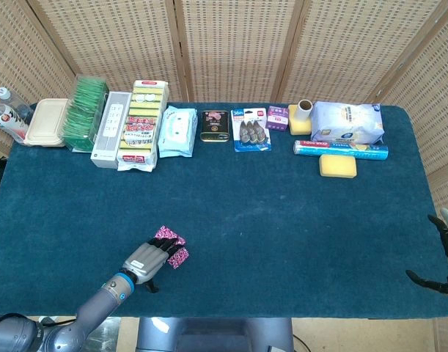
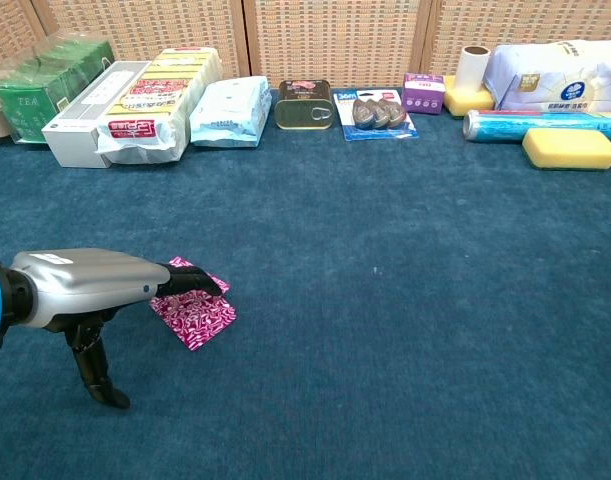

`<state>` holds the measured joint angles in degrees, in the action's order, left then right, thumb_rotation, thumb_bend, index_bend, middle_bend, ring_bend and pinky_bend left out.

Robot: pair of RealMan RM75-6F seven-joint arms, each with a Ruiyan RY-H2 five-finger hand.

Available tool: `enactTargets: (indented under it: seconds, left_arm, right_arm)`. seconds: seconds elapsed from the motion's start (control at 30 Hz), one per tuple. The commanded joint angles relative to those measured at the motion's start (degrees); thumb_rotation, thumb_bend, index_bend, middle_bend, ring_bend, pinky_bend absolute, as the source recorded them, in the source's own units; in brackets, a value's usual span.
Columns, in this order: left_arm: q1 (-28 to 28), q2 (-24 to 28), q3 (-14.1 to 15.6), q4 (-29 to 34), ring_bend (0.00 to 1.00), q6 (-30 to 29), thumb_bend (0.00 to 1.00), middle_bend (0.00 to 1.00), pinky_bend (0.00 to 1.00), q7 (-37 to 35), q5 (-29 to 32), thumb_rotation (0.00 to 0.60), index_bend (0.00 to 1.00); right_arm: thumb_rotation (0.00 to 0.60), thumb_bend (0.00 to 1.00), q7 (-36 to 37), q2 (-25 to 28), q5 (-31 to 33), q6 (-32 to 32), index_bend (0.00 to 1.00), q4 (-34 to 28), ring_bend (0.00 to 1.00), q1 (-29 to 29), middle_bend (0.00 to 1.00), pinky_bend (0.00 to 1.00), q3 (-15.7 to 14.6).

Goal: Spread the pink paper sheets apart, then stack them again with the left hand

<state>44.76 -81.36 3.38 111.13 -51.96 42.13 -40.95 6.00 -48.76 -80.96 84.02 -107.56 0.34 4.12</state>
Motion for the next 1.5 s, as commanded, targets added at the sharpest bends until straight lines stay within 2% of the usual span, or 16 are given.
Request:
enactTargets:
  seconds: [0.03,0.77,0.97,1.17,1.3,1.5]
  left_arm:
    - [-0.02,0.67,0.49,-0.4,0.0,-0.24,0.08,0.0,0.08,-1.1,-0.12,0.6,0.0]
    - [-5.22,7.82,4.12,-5.0,0.0,0.92,0.08,0.0,0.08,-14.96,-8.01,0.6,0.0]
    - [-5.83,9.05,4.03,-4.93,0.0,1.38,0.08,0.0,0.08,-17.13,-9.22,0.6,0.0]
    - [-6.61,10.99,3.32,-1.85,0.0,0.47,0.08,0.0,0.08,-19.47,-14.94,0.6,0.0]
    - [-6.02,10.55,3.02,-0.78,0.0,0.73,0.08,0.0,0.08,-18.36,-15.7,0.6,0.0]
    - [-4.34,6.84,2.33,-2.21,0.0,2.25,0.08,0.0,0.08,-16.15,-12.81,0.6,0.0]
  right_arm:
    - [0.6,0.0,-0.11,-0.16,-0.01,0.01,0.08,0.0,0.0,0.0,0.0,0.01,-0.04]
    - [0.6,0.0,-1.01,-0.34,0.64,1.02,0.08,-0.58,0.0,-0.41,0.0,0.01,0.21]
    - [0.6,0.0,-1.02,-0.31,0.58,1.06,0.08,-0.69,0.0,-0.46,0.0,0.01,0.18]
    - [0.6,0.0,-0.8,-0.27,0.59,0.97,0.08,-0.68,0.0,-0.45,0.0,0.01,0.19]
    - [0.6,0.0,-0.72,-0.24,0.56,0.87,0.08,-0.68,0.0,-0.41,0.0,0.01,0.18]
    - [0.6,0.0,-0.5,-0.14,0.68,0.83,0.08,-0.66,0.0,-0.37,0.0,0.0,0.29]
